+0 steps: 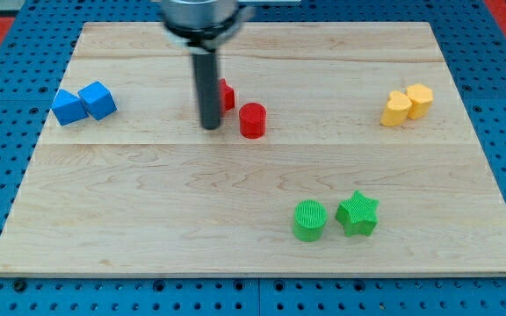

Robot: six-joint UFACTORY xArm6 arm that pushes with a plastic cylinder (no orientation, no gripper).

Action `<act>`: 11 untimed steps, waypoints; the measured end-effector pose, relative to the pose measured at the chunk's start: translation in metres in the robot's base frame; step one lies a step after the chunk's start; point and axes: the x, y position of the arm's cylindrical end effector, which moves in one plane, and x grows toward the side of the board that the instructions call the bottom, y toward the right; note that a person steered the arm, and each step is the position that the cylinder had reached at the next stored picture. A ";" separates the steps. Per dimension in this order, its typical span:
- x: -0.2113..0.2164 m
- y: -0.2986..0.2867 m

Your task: Push the red star into the red circle

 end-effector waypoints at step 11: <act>-0.039 0.153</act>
